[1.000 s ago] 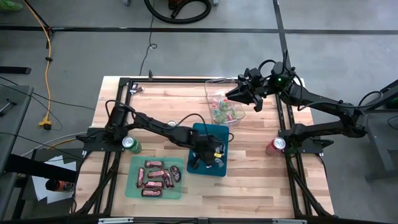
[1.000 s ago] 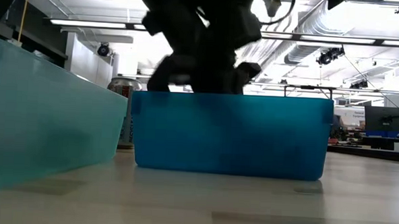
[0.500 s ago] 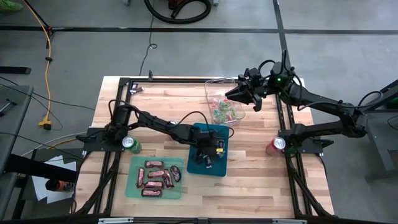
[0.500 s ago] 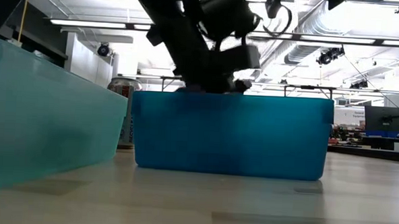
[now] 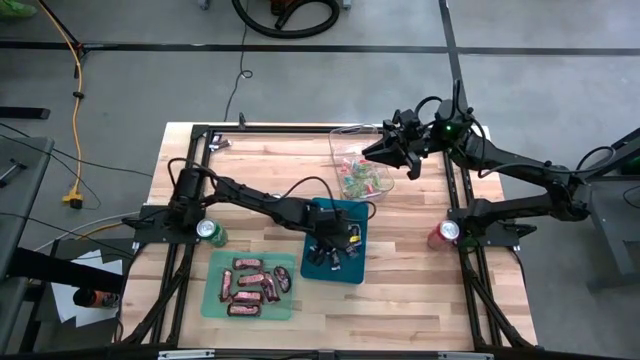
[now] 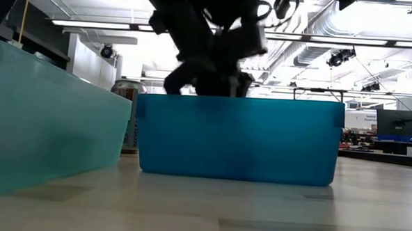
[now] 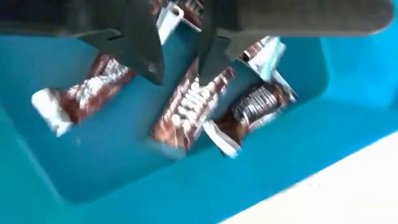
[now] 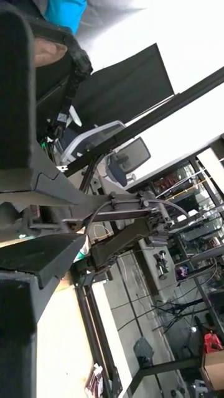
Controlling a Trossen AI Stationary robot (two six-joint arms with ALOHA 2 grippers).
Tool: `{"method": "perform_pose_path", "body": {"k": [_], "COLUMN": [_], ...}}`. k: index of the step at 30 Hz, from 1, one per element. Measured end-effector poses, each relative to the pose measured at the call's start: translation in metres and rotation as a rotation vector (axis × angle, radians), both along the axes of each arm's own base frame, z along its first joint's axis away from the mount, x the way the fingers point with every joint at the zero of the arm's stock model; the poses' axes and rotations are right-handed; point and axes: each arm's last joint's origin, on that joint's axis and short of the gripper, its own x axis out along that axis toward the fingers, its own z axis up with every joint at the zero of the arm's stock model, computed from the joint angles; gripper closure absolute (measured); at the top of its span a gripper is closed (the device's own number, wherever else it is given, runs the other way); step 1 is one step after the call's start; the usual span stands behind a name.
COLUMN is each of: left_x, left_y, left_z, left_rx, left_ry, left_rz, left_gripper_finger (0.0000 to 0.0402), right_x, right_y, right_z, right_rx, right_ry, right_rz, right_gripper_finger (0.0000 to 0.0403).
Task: Sort candy
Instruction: Put the brown-white chocolate into the blue bin
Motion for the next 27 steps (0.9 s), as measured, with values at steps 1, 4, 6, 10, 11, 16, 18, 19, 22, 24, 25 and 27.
{"method": "perform_pose_path", "body": {"k": [1,4,6,10,11,16,18,19,22,24,25,27], "left_x": [-0.001,-0.009,-0.016,-0.04,-0.048,-0.1,-0.123,-0.134,-0.164,-0.179,-0.186,-0.198], "left_y": [0.0,0.004,0.012,0.04,0.049,0.091,0.101,0.105,0.111,0.112,0.111,0.108], "left_z": [0.004,0.024,0.045,0.101,0.116,0.185,0.202,0.209,0.215,0.21,0.205,0.193], "left_rx": [-0.004,-0.012,-0.029,-0.143,-0.182,-0.334,-0.366,-0.381,-0.442,-0.497,-0.524,-0.583], "left_ry": [-0.004,0.006,-0.009,-0.086,-0.119,-0.383,-0.506,-0.586,-0.763,-0.843,-0.871,-0.915], "left_rz": [0.006,0.04,0.085,0.219,0.256,0.426,0.469,0.483,0.526,0.558,0.569,0.582], "left_gripper_finger": [0.0306,0.0276,0.0262,0.0248,0.0247,0.0248,0.0249,0.0249,0.0249,0.0249,0.0249,0.0249], "right_x": [0.0,0.0,0.0,0.0,0.0,0.0,0.0,0.0,0.001,0.001,0.001,0.001], "right_y": [0.0,0.0,-0.001,-0.001,-0.001,-0.002,-0.003,-0.003,-0.003,-0.003,-0.003,-0.003], "right_z": [0.0,0.001,0.001,0.002,0.002,0.002,0.002,0.002,0.002,0.002,0.002,0.002], "right_rx": [-0.006,-0.024,-0.027,-0.03,-0.031,-0.03,-0.029,-0.028,-0.028,-0.028,-0.028,-0.028], "right_ry": [-0.001,-0.011,-0.016,-0.023,-0.025,-0.027,-0.027,-0.027,-0.027,-0.027,-0.027,-0.027], "right_rz": [0.0,-0.008,-0.028,-0.039,-0.045,-0.08,-0.1,-0.105,-0.111,-0.111,-0.111,-0.112], "right_gripper_finger": [0.0327,0.0327,0.0327,0.0327,0.0327,0.0327,0.0327,0.0327,0.0327,0.0327,0.0327,0.0327]}}
